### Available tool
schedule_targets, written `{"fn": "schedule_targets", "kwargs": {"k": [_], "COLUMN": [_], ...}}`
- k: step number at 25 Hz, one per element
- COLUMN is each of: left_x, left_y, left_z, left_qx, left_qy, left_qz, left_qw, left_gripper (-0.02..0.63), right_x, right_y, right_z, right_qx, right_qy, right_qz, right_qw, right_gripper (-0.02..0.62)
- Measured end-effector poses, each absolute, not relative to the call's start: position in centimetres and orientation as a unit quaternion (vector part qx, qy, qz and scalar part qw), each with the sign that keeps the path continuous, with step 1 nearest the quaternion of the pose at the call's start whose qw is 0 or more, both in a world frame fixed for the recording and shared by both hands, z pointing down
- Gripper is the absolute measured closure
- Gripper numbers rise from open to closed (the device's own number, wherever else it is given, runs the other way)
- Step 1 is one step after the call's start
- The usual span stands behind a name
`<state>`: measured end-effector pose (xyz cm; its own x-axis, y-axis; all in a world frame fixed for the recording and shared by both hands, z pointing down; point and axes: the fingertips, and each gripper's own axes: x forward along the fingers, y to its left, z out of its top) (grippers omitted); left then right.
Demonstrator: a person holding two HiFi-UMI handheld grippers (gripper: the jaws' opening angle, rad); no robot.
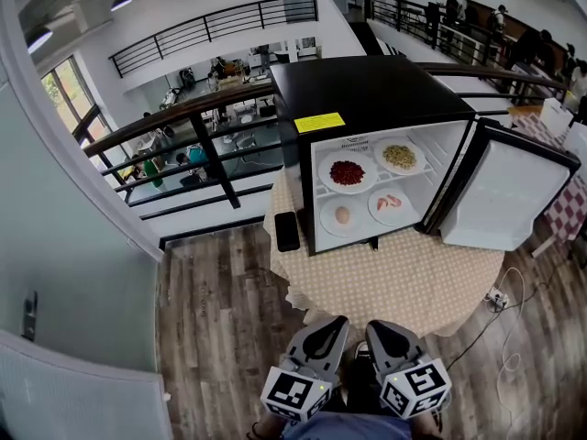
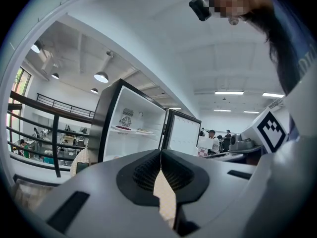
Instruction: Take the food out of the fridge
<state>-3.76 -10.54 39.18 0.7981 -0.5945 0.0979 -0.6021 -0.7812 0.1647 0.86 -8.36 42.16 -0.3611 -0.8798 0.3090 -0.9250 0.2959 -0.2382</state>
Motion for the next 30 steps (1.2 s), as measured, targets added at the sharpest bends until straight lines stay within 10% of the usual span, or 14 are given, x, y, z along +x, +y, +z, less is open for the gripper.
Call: {"fn": "schedule_targets", "kwargs": {"k": [30], "left_x": [5.1], "left_y": [-27.4], "left_z": [46.4], "left_qx": [0.927], "left_qy": [-0.352], "left_qz": [0.059], "left_qw": [0.111], "left_gripper": [0.589], "right_x": [11.7], "right_y": [-29.0], "right_z": [51.0], "right_qx": [0.495], "right_qy": [-0.819], "right_qz": [0.270], "right_qw": [0.109], "right_gripper": [0.578]}}
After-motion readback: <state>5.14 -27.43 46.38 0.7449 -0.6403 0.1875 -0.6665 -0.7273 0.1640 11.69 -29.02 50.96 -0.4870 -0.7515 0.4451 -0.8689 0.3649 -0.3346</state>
